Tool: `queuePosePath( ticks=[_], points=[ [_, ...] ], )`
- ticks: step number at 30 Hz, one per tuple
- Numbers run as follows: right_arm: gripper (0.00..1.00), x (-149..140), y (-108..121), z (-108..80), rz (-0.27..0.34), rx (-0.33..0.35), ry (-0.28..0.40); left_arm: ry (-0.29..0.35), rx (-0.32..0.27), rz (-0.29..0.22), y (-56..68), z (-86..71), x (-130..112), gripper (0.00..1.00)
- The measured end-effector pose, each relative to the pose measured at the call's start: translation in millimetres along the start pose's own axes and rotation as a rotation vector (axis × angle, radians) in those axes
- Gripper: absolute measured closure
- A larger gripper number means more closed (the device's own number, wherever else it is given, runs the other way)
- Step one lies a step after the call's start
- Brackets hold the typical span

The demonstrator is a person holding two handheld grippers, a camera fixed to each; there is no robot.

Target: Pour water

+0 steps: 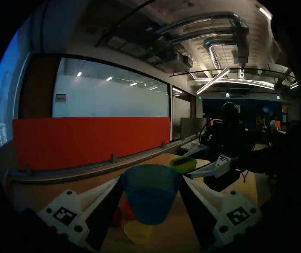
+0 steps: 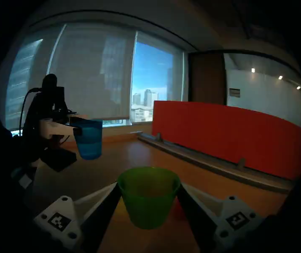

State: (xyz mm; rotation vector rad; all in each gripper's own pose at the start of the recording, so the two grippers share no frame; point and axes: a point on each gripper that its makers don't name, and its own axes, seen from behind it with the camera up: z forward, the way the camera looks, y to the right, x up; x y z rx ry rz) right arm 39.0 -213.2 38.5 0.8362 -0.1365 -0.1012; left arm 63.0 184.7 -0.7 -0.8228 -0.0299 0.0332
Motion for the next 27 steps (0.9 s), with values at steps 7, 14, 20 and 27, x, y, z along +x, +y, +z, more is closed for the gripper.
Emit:
queuePosePath(
  ticks=[7,14,20,27],
  points=[
    [0.08,8.2,-1.1,0.8,0.002,0.001,0.027,0.008,0.002,0.002,-2.1,-0.2,6.1,0.12],
    [0.08,13.3,-3.4,0.6,-0.003,0.008,0.039,0.008,0.006,0.011,-3.0,0.6,8.2,0.12],
    [0.08,15.5,-5.8,0.6,-0.002,0.020,0.043,0.010,0.012,0.037,-5.1,1.9,13.7,0.12],
    [0.09,17.1,-14.7,2.0,-0.007,0.050,0.044,0.004,0.043,0.099,-12.9,4.4,19.4,0.13]
  ],
)
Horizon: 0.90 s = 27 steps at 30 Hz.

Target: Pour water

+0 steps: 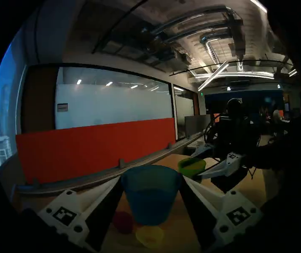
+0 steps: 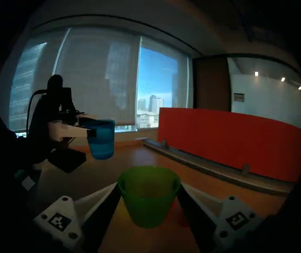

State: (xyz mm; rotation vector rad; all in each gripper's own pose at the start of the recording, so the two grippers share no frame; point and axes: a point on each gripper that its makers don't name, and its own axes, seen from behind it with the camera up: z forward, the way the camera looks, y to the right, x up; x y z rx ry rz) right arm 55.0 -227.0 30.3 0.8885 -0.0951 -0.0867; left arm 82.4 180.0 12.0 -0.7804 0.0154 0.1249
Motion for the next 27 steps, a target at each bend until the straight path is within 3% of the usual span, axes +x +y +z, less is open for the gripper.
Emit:
queuePosePath(
  ticks=[20,27],
  points=[
    [0.09,-5.1,-43.7,12.9,0.011,0.129,0.005,0.008,0.038,0.212,-14.2,17.0,34.6,0.12],
    [0.09,-9.1,-57.4,20.1,0.017,0.168,0.006,0.014,0.037,0.272,-9.5,21.7,43.9,0.12]
  ],
)
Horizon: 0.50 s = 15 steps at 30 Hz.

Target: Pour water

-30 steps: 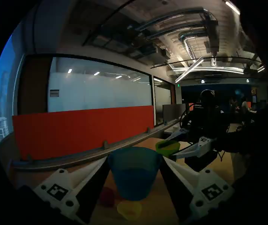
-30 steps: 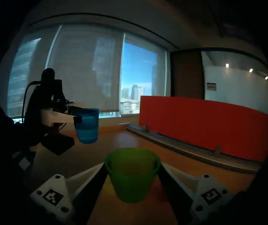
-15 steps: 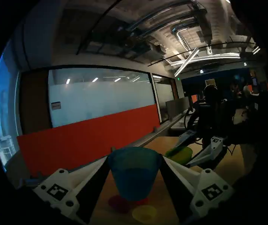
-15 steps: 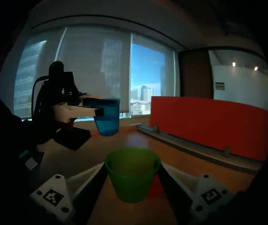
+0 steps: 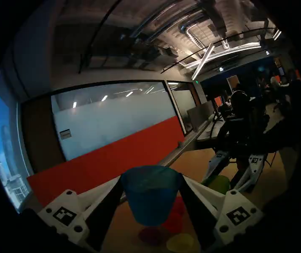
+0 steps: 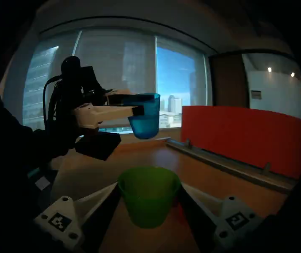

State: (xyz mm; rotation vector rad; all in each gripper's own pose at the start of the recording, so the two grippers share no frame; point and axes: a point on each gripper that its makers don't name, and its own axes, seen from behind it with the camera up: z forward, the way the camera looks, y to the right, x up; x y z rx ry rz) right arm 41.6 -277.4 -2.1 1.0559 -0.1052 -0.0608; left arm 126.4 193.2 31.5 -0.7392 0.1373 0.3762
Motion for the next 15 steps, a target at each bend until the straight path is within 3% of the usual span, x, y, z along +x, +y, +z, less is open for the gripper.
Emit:
queuePosePath(
  ticks=[15],
  points=[
    [0.09,-3.9,-17.1,13.3,0.010,0.050,0.005,0.011,0.009,0.178,-2.0,5.1,20.3,0.12]
  ],
)
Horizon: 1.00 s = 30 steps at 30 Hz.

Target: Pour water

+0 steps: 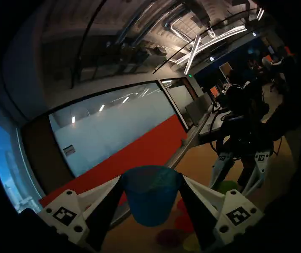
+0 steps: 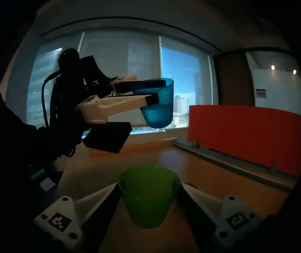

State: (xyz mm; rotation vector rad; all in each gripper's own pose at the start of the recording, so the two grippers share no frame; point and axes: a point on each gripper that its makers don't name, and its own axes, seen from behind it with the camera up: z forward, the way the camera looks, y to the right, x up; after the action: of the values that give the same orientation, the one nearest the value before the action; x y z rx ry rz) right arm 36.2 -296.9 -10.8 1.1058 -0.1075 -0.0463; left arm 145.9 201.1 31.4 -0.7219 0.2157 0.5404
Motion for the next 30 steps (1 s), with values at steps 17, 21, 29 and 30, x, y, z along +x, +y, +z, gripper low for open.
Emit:
queuePosePath(
  ticks=[17,21,29,30],
  points=[
    [0.09,3.6,-8.8,7.1,-0.005,0.023,0.003,0.011,0.004,0.219,2.0,-1.6,16.7,0.12],
    [0.09,4.3,-8.7,7.4,-0.008,0.023,0.001,0.014,0.002,0.261,2.5,-1.8,19.2,0.12],
    [0.09,8.2,-10.5,9.7,-0.017,0.030,0.000,0.015,-0.003,0.343,5.7,4.6,20.7,0.13],
    [0.09,8.4,-10.7,9.8,-0.018,0.030,0.000,0.015,-0.002,0.353,5.9,5.2,20.8,0.13]
  ],
)
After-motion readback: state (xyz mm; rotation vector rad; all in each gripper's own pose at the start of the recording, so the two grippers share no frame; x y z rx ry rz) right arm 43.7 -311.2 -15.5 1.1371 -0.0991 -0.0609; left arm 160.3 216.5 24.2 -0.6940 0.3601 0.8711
